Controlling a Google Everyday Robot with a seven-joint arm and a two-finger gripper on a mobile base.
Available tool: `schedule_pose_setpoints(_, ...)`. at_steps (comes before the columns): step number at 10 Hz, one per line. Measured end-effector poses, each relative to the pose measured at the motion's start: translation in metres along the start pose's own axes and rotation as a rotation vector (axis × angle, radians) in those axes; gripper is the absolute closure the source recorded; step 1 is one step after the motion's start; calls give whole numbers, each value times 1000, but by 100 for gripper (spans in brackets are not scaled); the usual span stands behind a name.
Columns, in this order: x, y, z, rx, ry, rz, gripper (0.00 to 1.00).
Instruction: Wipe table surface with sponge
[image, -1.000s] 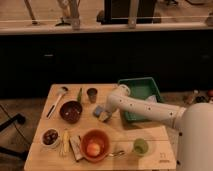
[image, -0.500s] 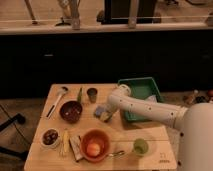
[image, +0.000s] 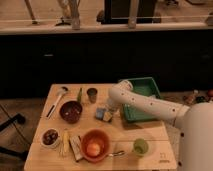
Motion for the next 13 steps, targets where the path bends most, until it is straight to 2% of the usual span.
schedule_pose_setpoints(1,-4,2,-9,-21,1,-63,100)
schedule_pose_setpoints(2,-6,4,-15,-34,6,-90,100)
schedule_pose_setpoints(5,-10,7,-19,-50,20,-132,100)
schedule_pose_setpoints(7,-10,10,-20,-47,47,-159,100)
schedule_pose_setpoints(11,-20,18,-15,-36,153,-237,100)
schedule_pose_setpoints(13,-24,24,-7,-48,208,-279,100)
